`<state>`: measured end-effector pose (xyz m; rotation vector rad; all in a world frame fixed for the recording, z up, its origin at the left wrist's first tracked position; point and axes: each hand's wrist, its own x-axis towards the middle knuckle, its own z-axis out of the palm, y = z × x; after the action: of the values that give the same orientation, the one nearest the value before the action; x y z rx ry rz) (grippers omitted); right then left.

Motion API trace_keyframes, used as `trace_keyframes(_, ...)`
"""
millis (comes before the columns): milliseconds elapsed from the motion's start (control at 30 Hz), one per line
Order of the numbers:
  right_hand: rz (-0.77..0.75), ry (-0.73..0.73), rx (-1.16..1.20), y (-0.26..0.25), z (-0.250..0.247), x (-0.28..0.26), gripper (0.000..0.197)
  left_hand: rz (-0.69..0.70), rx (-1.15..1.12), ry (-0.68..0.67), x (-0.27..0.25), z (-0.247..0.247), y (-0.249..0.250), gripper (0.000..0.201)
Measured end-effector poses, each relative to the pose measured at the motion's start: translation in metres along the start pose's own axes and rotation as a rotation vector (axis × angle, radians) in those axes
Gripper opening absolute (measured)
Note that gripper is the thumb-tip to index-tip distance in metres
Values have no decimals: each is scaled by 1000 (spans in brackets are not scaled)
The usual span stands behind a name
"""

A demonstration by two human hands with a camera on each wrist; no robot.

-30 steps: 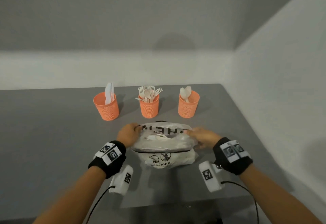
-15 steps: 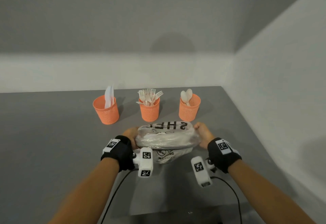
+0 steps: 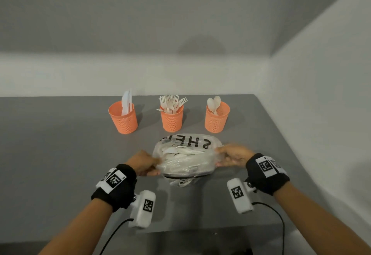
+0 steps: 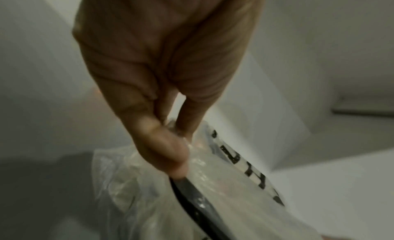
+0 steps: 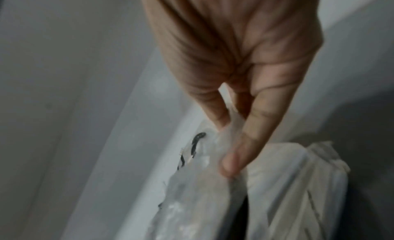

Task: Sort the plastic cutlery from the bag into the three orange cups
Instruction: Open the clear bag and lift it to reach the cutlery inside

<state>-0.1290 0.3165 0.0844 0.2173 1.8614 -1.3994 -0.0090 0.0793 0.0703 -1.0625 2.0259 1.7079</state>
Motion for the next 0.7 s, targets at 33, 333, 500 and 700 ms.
trace_keyframes(33, 10, -25, 127, 1, -2, -1, 6, -22, -152, -1, -1, 0, -3, 13)
trace_keyframes(333, 29, -86, 977, 21, 6, -5, 43, -163, -1172, -113, -1, 10, -22, 26)
trace_keyframes(500, -71, -103, 992, 29, 24, 0, 37, -155, -1310, -171, -17, 20, -9, 39)
trace_keyframes(700, -116, -38, 466, 32, 26, 17, 64, 8, -728, 296, 18, 29, -15, 37)
